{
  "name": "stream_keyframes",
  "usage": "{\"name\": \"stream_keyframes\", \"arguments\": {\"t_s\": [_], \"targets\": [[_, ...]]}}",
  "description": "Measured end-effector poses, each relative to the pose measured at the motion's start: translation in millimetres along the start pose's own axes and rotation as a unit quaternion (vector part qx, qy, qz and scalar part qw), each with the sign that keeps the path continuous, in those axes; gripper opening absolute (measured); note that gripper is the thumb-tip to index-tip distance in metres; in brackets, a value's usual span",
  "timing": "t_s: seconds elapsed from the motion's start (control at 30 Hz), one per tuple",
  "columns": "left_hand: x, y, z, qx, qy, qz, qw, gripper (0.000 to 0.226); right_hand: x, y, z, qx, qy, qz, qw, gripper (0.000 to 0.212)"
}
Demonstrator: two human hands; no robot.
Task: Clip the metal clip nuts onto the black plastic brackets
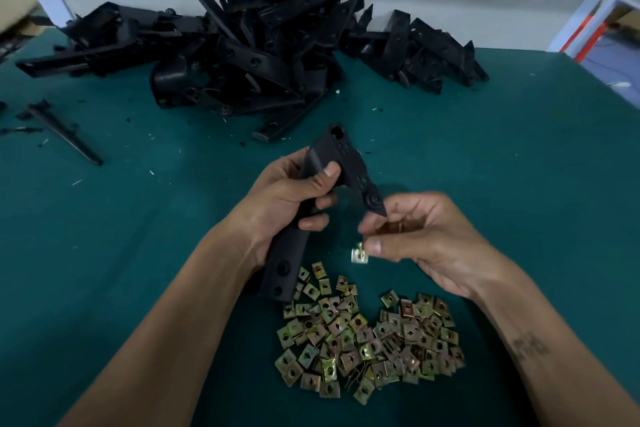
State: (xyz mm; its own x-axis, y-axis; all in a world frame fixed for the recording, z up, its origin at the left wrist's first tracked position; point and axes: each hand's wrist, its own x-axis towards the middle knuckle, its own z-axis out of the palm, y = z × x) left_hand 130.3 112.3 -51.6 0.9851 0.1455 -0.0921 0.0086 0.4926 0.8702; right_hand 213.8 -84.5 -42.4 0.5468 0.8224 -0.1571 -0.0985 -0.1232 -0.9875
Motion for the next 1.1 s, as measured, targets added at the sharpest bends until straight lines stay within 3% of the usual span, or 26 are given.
{"name": "stream_keyframes", "arguments": {"t_s": [0.07, 0.17, 0.37, 0.57, 1.1], "targets": [[0, 0, 0, 0.019, -0.009, 0.003, 1.000, 0.014, 0, 1, -4, -0.026, -0.030, 0.020, 0.999, 0.029], [-1, -1, -2, 0.036, -0.030, 0.004, 0.999, 0.013, -3, 1, -12, 0.055, -0.038, 0.027, 0.997, 0.020], [0, -3, -1, 0.051, -0.040, 0.003, 0.998, 0.012, 11, 4, -4, 0.224, 0.094, -0.029, 0.970, 0.010], [-2, -1, 1, 0.061, -0.009, -0.001, 0.998, 0.018, 32, 4, 19, 0.301, 0.098, -0.044, 0.948, 0.016], [0, -2, 5, 0.065, 0.028, -0.012, 0.997, 0.023, 30, 11, 22, 0.297, 0.173, -0.102, 0.934, 0.006]]}}
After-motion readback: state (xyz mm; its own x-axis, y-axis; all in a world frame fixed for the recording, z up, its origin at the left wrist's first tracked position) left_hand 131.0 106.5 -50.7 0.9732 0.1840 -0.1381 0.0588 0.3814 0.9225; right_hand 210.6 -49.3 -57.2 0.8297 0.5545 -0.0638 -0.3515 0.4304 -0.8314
